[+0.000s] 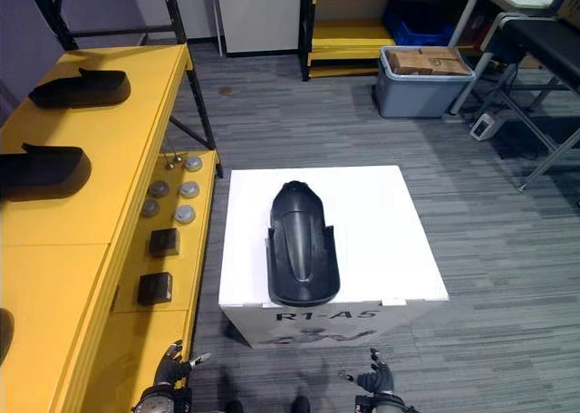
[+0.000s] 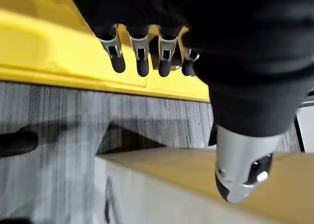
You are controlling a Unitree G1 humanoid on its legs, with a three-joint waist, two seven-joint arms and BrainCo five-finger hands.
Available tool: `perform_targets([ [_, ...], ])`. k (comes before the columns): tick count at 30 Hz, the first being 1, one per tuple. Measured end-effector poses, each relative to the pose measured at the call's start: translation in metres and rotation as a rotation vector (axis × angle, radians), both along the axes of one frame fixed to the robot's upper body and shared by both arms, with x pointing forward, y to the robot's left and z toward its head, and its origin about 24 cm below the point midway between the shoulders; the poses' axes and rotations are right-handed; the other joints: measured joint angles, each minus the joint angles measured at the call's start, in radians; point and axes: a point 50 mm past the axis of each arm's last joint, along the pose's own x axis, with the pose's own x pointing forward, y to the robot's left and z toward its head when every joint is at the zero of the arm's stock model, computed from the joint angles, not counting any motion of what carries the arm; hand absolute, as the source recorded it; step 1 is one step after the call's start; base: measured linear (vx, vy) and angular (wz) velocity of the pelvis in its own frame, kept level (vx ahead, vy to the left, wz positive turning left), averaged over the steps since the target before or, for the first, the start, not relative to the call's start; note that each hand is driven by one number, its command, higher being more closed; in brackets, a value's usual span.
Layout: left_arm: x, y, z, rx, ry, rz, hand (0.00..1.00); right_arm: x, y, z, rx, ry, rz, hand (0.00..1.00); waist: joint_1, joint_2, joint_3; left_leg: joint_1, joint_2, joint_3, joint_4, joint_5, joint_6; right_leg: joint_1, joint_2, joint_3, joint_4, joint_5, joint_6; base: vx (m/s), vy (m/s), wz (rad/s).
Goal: Walk over and take plastic housings, then place them on the shelf
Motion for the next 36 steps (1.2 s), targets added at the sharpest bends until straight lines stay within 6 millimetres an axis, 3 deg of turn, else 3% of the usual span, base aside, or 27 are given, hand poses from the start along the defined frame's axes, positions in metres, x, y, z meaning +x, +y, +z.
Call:
perform_targets([
  [2,-0.005,0.006,0.001,0.012,0.003,0.018,0.0,0.006,-0.017,0.014,-0.04,-0.07,-0.072,0.0,-0.003,0.0,0.0,0.025,-0.007,0.017,-0.015,0.0,0.0,0.014,-0.007,0.002,0.0,-0.006,0.009,0.13,0.112,-0.16],
  [5,-0.004,0.01,0.003,0.02,-0.012,0.027,0.0,0.012,-0.051,0.051,-0.154,-0.229,-0.18,0.0,-0.004,-0.001,0.0,0.045,-0.01,0.02,-0.021,0.0,0.0,0.029,-0.01,0.001,0.001,-0.011,0.017,0.1,0.045,-0.01],
  [7,-0.01,0.007,0.003,0.01,-0.006,0.032,0.0,0.012,-0.072,0.09,-0.279,-0.356,-0.209,0.0,-0.007,-0.002,-0.007,0.056,-0.008,0.035,-0.025,0.0,0.0,0.036,-0.01,0.002,0.003,-0.016,0.025,0.05,0.01,-0.07],
  [8,-0.012,0.006,0.002,0.005,-0.001,0.032,0.0,0.014,-0.076,0.101,-0.307,-0.394,-0.208,0.0,-0.007,-0.003,-0.009,0.056,-0.008,0.043,-0.025,0.0,0.0,0.034,-0.01,0.002,0.003,-0.017,0.025,0.03,0.0,-0.13],
  [10,-0.02,0.001,-0.002,-0.02,0.021,0.032,0.0,0.018,-0.084,0.143,-0.41,-0.543,-0.206,0.0,-0.018,-0.008,-0.012,0.059,-0.005,0.046,-0.024,-0.001,-0.001,0.035,-0.008,0.002,0.002,-0.018,0.026,0.01,-0.017,-0.11],
  [13,-0.027,-0.004,-0.005,-0.041,0.038,0.037,0.0,0.027,-0.083,0.191,-0.513,-0.72,-0.157,0.0,-0.031,-0.018,-0.018,0.062,-0.001,0.047,-0.024,-0.004,-0.004,0.037,-0.006,0.002,0.002,-0.018,0.026,-0.01,-0.001,-0.01],
  [16,-0.029,-0.008,-0.007,-0.05,0.052,0.012,0.0,0.042,-0.073,0.21,-0.524,-0.827,-0.106,0.0,-0.029,-0.03,-0.029,0.061,-0.002,0.044,-0.035,-0.005,-0.004,0.031,-0.003,0.002,0.0,-0.021,0.022,-0.07,-0.003,-0.02],
  [18,-0.031,-0.012,-0.01,-0.061,0.068,-0.015,0.0,0.054,-0.064,0.215,-0.503,-0.873,-0.065,0.0,-0.029,-0.033,-0.03,0.059,-0.002,0.042,-0.043,-0.008,0.002,0.026,0.0,0.002,-0.004,-0.021,0.021,-0.09,0.002,-0.02],
  [23,-0.035,-0.011,-0.013,-0.052,0.093,-0.059,0.0,0.093,-0.008,0.221,-0.403,-0.962,0.199,0.0,-0.01,-0.029,-0.041,0.05,-0.007,0.024,-0.049,-0.006,0.012,0.016,-0.001,-0.004,-0.004,-0.015,0.015,-0.07,0.009,0.05],
  [26,-0.035,-0.009,-0.012,-0.046,0.092,-0.062,0.0,0.1,0.005,0.213,-0.383,-0.939,0.287,0.0,-0.002,-0.028,-0.041,0.046,-0.011,0.006,-0.049,-0.002,0.016,0.018,-0.005,-0.023,-0.012,-0.014,0.015,-0.03,-0.001,0.21],
  [30,-0.035,-0.012,-0.013,-0.049,0.098,-0.076,0.0,0.111,0.023,0.178,-0.34,-0.796,0.378,0.0,0.0,-0.017,-0.046,0.027,-0.019,-0.015,-0.049,0.005,0.024,0.019,-0.011,-0.041,-0.02,-0.008,0.015,0.03,0.005,0.15],
  [36,-0.033,-0.019,-0.013,-0.059,0.095,-0.103,0.0,0.108,0.044,0.12,-0.314,-0.526,0.457,0.0,0.004,-0.013,-0.047,0.032,-0.029,-0.021,-0.049,0.017,0.023,0.038,-0.022,-0.053,-0.035,-0.006,0.017,0.01,0.004,0.06],
])
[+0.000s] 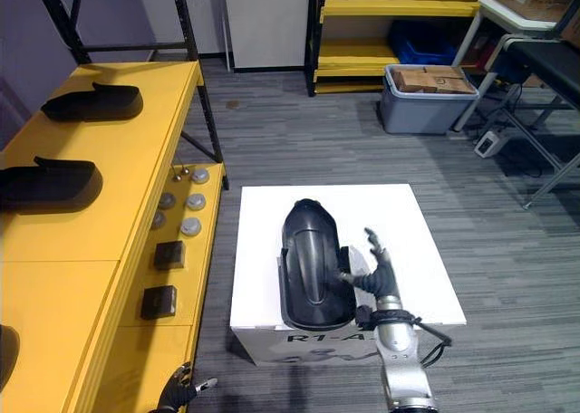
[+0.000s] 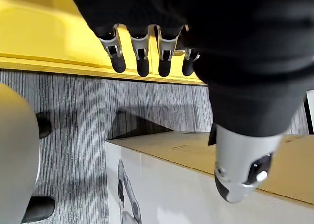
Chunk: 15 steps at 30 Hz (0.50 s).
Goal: Walk over and take plastic housings, then place them on the shelf
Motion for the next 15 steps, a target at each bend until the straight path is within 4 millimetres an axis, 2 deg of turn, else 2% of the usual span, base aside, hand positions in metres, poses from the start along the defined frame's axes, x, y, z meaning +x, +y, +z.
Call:
perform_targets([
  [4,0.001,0.0,0.001,0.003,-0.005,-0.009,0.0,0.01,0.004,-0.006,-0.04,0.037,0.004,0.0,0.002,0.003,0.001,0.0,-0.002,-0.015,0.0,0.01,0.003,0.007,-0.001,-0.003,-0.01,0.017,0.001,-0.04,0.006,0.04],
  [5,0.002,-0.001,0.001,0.002,-0.005,-0.011,0.0,0.012,0.004,-0.007,-0.044,0.04,0.005,1.0,0.002,0.003,0.001,0.0,-0.003,-0.017,0.0,0.011,0.003,0.009,-0.001,-0.004,-0.015,0.02,0.0,-0.09,0.012,0.04],
  [9,0.001,-0.002,0.001,0.002,-0.003,-0.022,0.0,0.023,0.0,-0.006,-0.108,0.056,0.0,1.0,0.007,0.004,0.003,0.003,-0.003,-0.023,-0.018,0.025,0.007,0.006,0.001,-0.007,-0.018,0.033,-0.005,-0.13,0.005,0.02],
  [11,0.001,-0.002,0.001,0.004,-0.001,-0.022,0.0,0.029,0.0,-0.004,-0.13,0.058,0.0,1.0,0.012,0.004,0.004,0.002,-0.004,-0.028,-0.06,0.053,0.008,-0.005,0.004,-0.01,-0.038,0.054,-0.009,-0.16,-0.007,0.01],
  [15,0.001,-0.001,0.001,0.005,0.0,-0.021,0.0,0.029,-0.001,-0.005,-0.133,0.064,-0.001,1.0,0.017,0.001,0.006,0.006,-0.004,-0.04,-0.089,0.076,0.008,-0.005,0.006,-0.024,-0.05,0.064,-0.01,-0.09,-0.018,0.08],
])
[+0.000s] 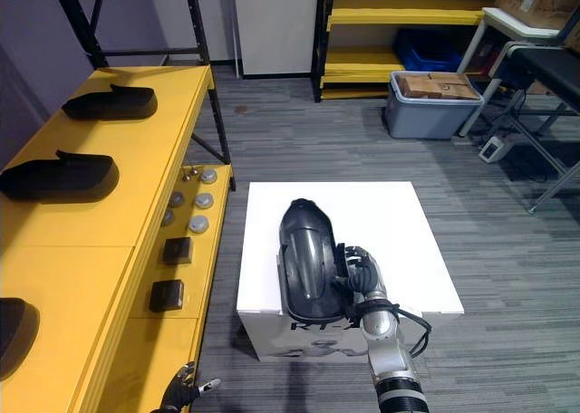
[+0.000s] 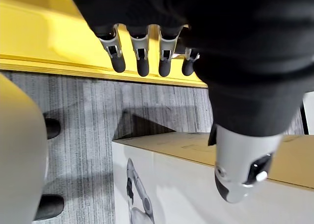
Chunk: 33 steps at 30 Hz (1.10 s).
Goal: Walk over and take plastic housings, then place them on the shelf
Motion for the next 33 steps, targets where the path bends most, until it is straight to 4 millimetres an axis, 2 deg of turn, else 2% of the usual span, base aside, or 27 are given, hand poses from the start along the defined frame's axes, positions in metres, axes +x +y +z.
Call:
perform_targets([
  [8,0.002,0.001,0.001,0.003,-0.009,0.003,0.0,-0.002,0.006,0.0,0.089,-0.01,-0.017,1.0,0.001,-0.016,0.006,0.015,0.007,-0.003,-0.019,0.008,-0.007,0.013,0.008,-0.003,-0.011,0.0,0.0,0.0,-0.011,0.02],
  [12,0.01,0.004,0.009,0.01,-0.057,0.015,0.0,-0.005,0.011,0.006,0.129,-0.043,-0.024,1.0,0.002,-0.018,0.008,0.015,0.008,-0.001,-0.019,0.005,-0.011,0.016,0.01,0.0,-0.018,0.0,0.0,0.05,-0.007,0.0],
  [14,0.02,0.008,0.019,0.022,-0.121,0.038,0.0,-0.006,0.013,0.012,0.133,-0.075,-0.028,1.0,0.003,-0.018,0.008,0.015,0.009,-0.001,-0.018,0.005,-0.011,0.016,0.01,0.001,-0.018,0.0,0.0,0.04,-0.002,-0.01],
  [18,0.04,0.019,0.049,0.028,-0.291,0.139,0.0,-0.005,0.018,0.041,0.15,-0.223,-0.052,1.0,0.006,-0.017,0.01,0.014,0.009,0.004,-0.005,-0.004,-0.01,0.018,0.009,0.015,-0.018,0.0,0.0,0.01,0.008,-0.06],
  [20,0.051,0.021,0.07,0.021,-0.402,0.17,0.0,-0.008,0.017,0.056,0.148,-0.293,-0.067,1.0,0.008,-0.017,0.019,0.014,0.009,0.005,0.022,-0.023,-0.009,0.029,0.008,0.018,-0.018,-0.001,0.001,-0.01,0.019,-0.04],
  [22,0.056,0.02,0.081,0.019,-0.465,0.178,0.0,-0.012,0.018,0.062,0.15,-0.327,-0.073,1.0,0.008,-0.017,0.019,0.014,0.008,0.006,0.029,-0.029,-0.007,0.033,0.006,0.018,-0.018,-0.002,0.002,0.0,0.0,0.0],
  [23,0.06,0.018,0.094,0.007,-0.53,0.19,0.0,-0.014,0.02,0.069,0.153,-0.362,-0.073,1.0,0.008,-0.017,0.02,0.014,0.007,0.006,0.03,-0.03,-0.005,0.033,0.005,0.018,-0.018,-0.002,0.002,0.0,0.0,0.0],
  [25,0.063,0.017,0.104,0.002,-0.575,0.186,0.0,-0.015,0.023,0.075,0.167,-0.393,-0.075,1.0,0.007,-0.017,0.02,0.014,0.007,0.006,0.031,-0.031,-0.005,0.034,0.005,0.017,-0.018,-0.002,0.002,0.0,0.0,0.0],
  [27,0.071,0.009,0.127,-0.011,-0.688,0.155,0.0,-0.017,0.032,0.09,0.193,-0.469,-0.064,1.0,0.012,-0.017,0.02,0.013,0.007,0.006,0.038,-0.034,-0.005,0.036,0.005,0.016,-0.018,-0.002,0.002,0.0,0.0,0.0],
  [29,0.075,0.004,0.139,-0.026,-0.742,0.136,0.0,-0.018,0.036,0.097,0.198,-0.501,-0.051,1.0,0.014,-0.017,0.02,0.014,0.007,0.006,0.04,-0.035,-0.006,0.038,0.004,0.016,-0.018,-0.002,0.002,0.0,0.0,0.0],
  [30,0.079,-0.004,0.153,-0.061,-0.811,0.117,0.0,-0.02,0.04,0.105,0.215,-0.539,-0.048,1.0,0.016,-0.017,0.02,0.014,0.007,0.005,0.042,-0.036,-0.005,0.039,0.004,0.015,-0.018,-0.002,0.002,0.0,0.0,0.0],
  [33,0.086,-0.021,0.171,-0.141,-0.907,0.065,0.0,-0.022,0.051,0.116,0.241,-0.604,-0.012,1.0,0.017,-0.017,0.019,0.014,0.005,0.003,0.044,-0.036,-0.005,0.041,0.002,0.013,-0.018,-0.002,0.003,0.0,0.0,0.0],
])
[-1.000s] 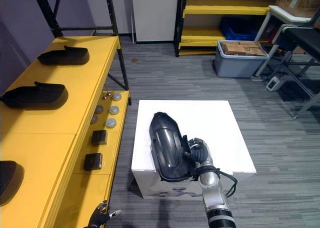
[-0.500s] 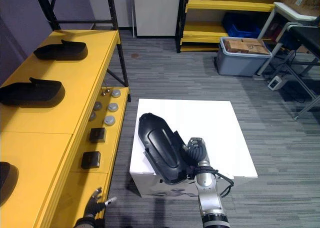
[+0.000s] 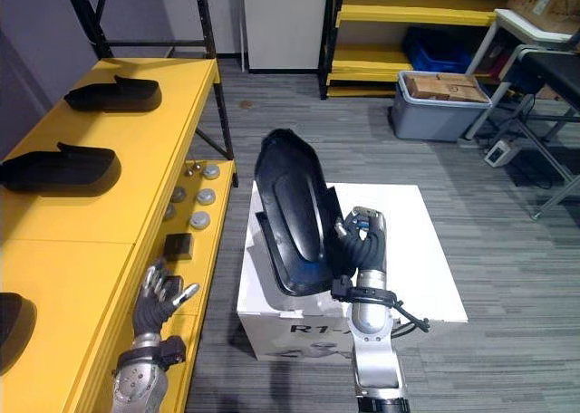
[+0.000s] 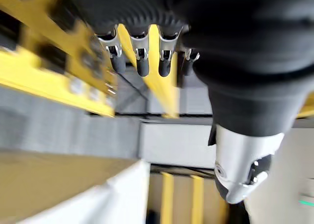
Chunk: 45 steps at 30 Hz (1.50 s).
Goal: Walk over and take plastic housings, then place them on the shelf
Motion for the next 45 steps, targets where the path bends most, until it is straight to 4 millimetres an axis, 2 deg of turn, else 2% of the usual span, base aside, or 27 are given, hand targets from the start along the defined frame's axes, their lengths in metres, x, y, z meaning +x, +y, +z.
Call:
perform_targets([
  [4,0.011,-0.025,0.012,-0.101,-0.062,-0.13,0.0,0.003,0.015,0.009,-0.005,-0.045,0.058,1.0,-0.002,0.0,-0.001,0.0,-0.002,-0.004,0.002,0.0,0.0,0.002,-0.001,-0.003,0.0,0.0,0.0,0.0,0.0,0.0],
  [10,0.028,-0.05,0.035,-0.226,-0.154,-0.297,0.0,0.004,0.038,0.018,-0.089,-0.098,0.144,1.0,-0.015,0.001,-0.006,-0.001,-0.002,-0.004,0.004,0.0,0.0,0.001,-0.001,-0.004,0.0,0.0,0.0,0.0,0.0,0.0],
  [14,0.034,-0.053,0.042,-0.302,-0.173,-0.328,0.0,0.003,0.039,0.019,-0.167,-0.113,0.149,1.0,-0.018,0.003,-0.019,-0.002,-0.003,-0.004,0.005,0.0,0.0,0.0,-0.002,-0.003,0.0,0.0,0.0,0.0,0.0,0.0],
  [15,0.034,-0.052,0.042,-0.306,-0.172,-0.33,1.0,0.003,0.039,0.019,-0.178,-0.115,0.15,1.0,-0.019,0.004,-0.022,-0.002,-0.003,-0.004,0.005,0.0,0.0,0.0,-0.002,-0.002,0.0,0.0,0.0,0.0,0.0,0.0],
  [20,0.036,-0.05,0.042,-0.36,-0.163,-0.305,1.0,0.004,0.041,0.017,-0.25,-0.115,0.167,1.0,-0.028,0.011,-0.043,-0.003,-0.003,-0.004,0.006,0.0,0.0,0.0,-0.002,-0.002,0.0,0.0,0.0,0.0,0.0,0.0],
  [25,0.04,-0.047,0.049,-0.341,-0.198,-0.31,1.0,0.004,0.034,0.001,-0.329,-0.046,0.172,1.0,-0.04,0.015,-0.064,-0.005,-0.004,-0.005,0.009,0.0,0.0,-0.001,-0.002,-0.003,0.001,0.001,0.0,0.0,0.0,0.0],
  [28,0.041,-0.044,0.045,-0.337,-0.165,-0.296,1.0,0.002,0.038,0.002,-0.338,-0.065,0.197,1.0,-0.051,0.017,-0.075,-0.012,-0.003,-0.004,0.012,0.0,0.0,-0.007,-0.002,-0.002,0.001,0.002,-0.001,0.0,0.0,0.0],
  [33,0.042,-0.04,0.038,-0.334,-0.116,-0.295,1.0,-0.002,0.041,0.005,-0.358,-0.107,0.229,1.0,-0.05,0.017,-0.089,-0.015,-0.004,-0.003,0.014,0.0,0.0,-0.009,-0.002,-0.001,0.001,0.004,0.001,0.0,0.0,0.0],
  [34,0.042,-0.04,0.037,-0.341,-0.111,-0.297,1.0,-0.002,0.042,0.006,-0.358,-0.114,0.232,0.0,-0.05,0.017,-0.09,-0.015,-0.004,-0.003,0.014,0.0,0.0,-0.009,-0.002,0.0,0.001,0.004,0.001,0.0,0.0,0.0],
  [40,0.041,-0.041,0.036,-0.353,-0.106,-0.303,1.0,-0.004,0.043,0.009,-0.343,-0.127,0.241,0.0,-0.051,0.017,-0.091,-0.014,-0.004,0.003,0.016,0.0,0.001,-0.01,-0.003,0.005,0.001,0.008,0.003,0.0,0.0,-0.03],
  [45,0.04,-0.047,0.036,-0.301,-0.099,-0.347,1.0,-0.008,0.042,0.024,-0.212,-0.181,0.298,0.0,-0.051,0.017,-0.091,-0.015,-0.004,0.007,0.016,0.0,0.001,-0.013,-0.003,0.008,0.001,0.01,0.003,0.0,0.0,0.0],
])
